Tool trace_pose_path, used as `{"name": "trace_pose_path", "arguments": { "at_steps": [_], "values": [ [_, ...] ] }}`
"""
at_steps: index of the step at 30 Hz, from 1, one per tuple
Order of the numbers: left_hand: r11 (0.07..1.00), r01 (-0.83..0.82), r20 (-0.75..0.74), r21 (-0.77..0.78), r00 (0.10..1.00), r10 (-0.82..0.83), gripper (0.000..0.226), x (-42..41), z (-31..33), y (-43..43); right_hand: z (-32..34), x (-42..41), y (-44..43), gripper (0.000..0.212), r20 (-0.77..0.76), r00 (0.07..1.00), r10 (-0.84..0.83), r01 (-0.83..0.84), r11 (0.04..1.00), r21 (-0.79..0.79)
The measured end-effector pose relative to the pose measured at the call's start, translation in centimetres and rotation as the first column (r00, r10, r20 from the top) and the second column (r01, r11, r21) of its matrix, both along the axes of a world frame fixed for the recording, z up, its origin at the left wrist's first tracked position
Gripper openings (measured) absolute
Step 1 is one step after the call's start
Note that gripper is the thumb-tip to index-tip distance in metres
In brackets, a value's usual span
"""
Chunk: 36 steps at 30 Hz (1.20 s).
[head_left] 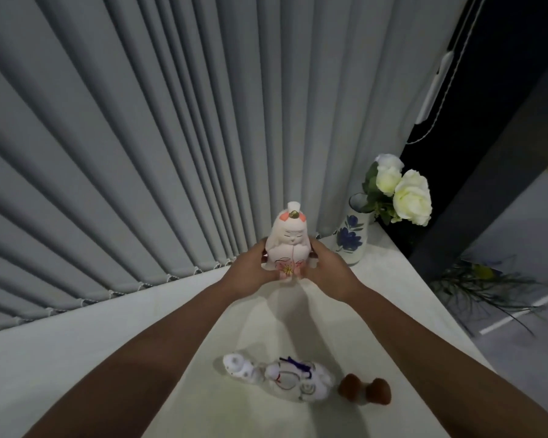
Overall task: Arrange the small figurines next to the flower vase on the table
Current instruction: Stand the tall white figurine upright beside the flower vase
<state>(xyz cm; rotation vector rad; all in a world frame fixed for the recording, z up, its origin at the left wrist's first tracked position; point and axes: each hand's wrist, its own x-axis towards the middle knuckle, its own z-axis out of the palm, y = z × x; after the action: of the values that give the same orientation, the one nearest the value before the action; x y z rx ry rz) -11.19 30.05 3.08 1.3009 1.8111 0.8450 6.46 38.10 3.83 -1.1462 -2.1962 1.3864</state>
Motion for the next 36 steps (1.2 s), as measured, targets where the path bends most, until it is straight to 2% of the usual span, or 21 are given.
{"name": "trace_pose_path", "arguments": {
  "at_steps": [6, 12, 14, 18, 22, 27, 29, 36],
  "values": [
    [1.0, 0.022, 0.005, -0.018, 1.0, -0.022, 0.08, 0.8, -1.4, 4.4, -0.5, 0.9, 3.3, 0.061, 0.052, 0.998, -0.033, 0.032, 0.999, 0.004],
    [0.999, 0.029, 0.014, -0.027, 0.999, -0.029, 0.08, 1.5, -3.0, 6.2, -2.4, 1.5, 4.6, 0.061, 0.067, 0.995, -0.072, 0.077, 0.995, -0.069],
    [1.0, 0.017, 0.016, -0.016, 1.0, -0.016, 0.079, 1.7, -3.2, 6.6, -2.7, 1.6, 4.7, 0.057, 0.095, 0.991, -0.093, 0.096, 0.995, -0.035],
    [1.0, 0.003, 0.01, -0.011, 1.0, -0.003, 0.079, 1.8, -3.6, 6.8, -3.1, 1.8, 5.0, 0.065, 0.084, 0.992, -0.098, 0.102, 0.994, -0.043],
    [1.0, -0.02, 0.021, -0.008, 1.0, 0.02, 0.079, 2.1, -3.6, 6.4, -2.3, 1.9, 4.6, 0.058, 0.115, 0.989, -0.095, 0.096, 0.995, 0.0],
    [0.997, 0.059, 0.089, -0.059, 0.995, -0.053, 0.08, 1.8, -3.1, 7.0, -2.9, 1.4, 4.5, 0.057, 0.125, 0.984, -0.131, 0.129, 0.991, 0.027],
    [0.994, 0.082, 0.125, -0.077, 0.99, -0.072, 0.078, 1.5, -3.2, 7.4, -3.5, 1.0, 4.3, 0.064, 0.129, 0.981, -0.145, 0.145, 0.989, 0.007],
    [0.986, 0.132, 0.154, -0.106, 0.981, -0.115, 0.082, 0.8, -3.5, 8.1, -4.2, 0.7, 4.2, 0.063, 0.235, 0.946, -0.223, 0.195, 0.971, 0.137]
  ]
}}
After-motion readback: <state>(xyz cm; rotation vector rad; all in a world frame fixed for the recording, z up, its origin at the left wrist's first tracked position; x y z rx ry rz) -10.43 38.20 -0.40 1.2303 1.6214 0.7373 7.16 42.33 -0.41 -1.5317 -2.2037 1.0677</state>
